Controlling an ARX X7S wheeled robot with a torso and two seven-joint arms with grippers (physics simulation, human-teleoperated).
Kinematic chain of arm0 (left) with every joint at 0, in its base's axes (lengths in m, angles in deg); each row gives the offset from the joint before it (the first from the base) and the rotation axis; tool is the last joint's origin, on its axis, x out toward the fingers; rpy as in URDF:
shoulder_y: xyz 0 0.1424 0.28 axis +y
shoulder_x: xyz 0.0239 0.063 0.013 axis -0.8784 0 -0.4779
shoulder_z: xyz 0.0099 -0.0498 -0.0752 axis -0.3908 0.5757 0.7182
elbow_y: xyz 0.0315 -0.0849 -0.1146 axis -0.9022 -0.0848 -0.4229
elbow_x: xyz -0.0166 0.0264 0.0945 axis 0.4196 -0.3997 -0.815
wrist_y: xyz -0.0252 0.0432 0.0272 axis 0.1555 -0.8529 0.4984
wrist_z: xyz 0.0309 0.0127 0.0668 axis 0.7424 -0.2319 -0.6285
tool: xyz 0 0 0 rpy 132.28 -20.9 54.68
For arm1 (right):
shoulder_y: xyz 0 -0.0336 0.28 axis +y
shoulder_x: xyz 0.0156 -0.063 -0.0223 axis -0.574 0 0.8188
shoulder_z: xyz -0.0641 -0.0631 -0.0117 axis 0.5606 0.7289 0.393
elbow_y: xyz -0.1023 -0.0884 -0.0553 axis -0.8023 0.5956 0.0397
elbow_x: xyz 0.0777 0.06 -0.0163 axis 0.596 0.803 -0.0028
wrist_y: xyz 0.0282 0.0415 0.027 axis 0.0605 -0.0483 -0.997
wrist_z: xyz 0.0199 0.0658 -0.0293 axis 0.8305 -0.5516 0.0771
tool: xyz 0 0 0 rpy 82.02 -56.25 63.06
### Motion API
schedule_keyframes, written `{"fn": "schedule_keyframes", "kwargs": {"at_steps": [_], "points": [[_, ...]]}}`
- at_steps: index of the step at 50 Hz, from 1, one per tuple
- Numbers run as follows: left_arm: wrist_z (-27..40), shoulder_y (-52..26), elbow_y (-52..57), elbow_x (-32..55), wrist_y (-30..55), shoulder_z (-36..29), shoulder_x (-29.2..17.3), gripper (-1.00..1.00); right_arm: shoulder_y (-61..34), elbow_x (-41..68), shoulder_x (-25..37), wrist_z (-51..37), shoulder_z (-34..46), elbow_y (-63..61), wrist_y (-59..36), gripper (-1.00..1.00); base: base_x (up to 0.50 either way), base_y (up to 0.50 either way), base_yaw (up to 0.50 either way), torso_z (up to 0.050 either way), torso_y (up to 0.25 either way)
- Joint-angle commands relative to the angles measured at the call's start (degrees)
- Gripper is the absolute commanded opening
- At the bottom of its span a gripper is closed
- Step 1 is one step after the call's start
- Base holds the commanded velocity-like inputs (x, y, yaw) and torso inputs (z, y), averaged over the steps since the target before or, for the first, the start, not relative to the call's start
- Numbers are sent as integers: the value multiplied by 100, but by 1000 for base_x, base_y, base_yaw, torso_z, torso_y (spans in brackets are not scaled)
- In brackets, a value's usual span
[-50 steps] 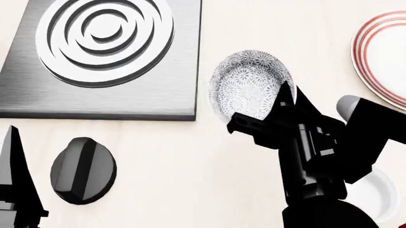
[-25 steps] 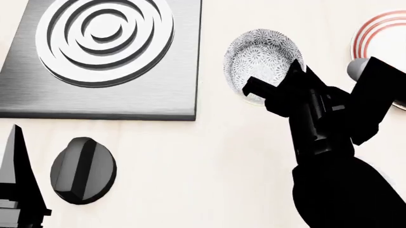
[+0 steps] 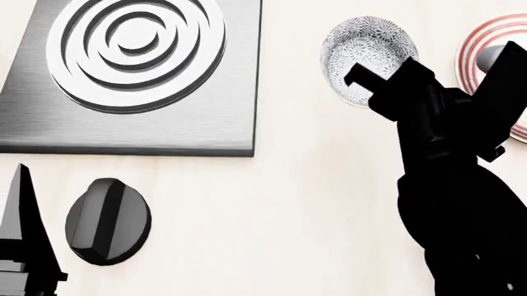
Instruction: Pick the akita bowl next to the ramekin and place it on the plate.
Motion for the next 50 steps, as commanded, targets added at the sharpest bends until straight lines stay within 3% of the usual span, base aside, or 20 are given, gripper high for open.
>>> {"fn": "schedule_keyframes", "kwargs": {"at_steps": [1, 50], "points": [[-149, 24, 4, -112, 10, 84, 113, 100, -288, -149, -58, 165, -183, 381, 47, -100, 0, 0, 0, 0, 0], [-144, -2, -129, -76, -36, 11, 94, 100, -825, -276, 335, -9, -281, 1001, 114, -100, 0, 0, 0, 0, 0]]}}
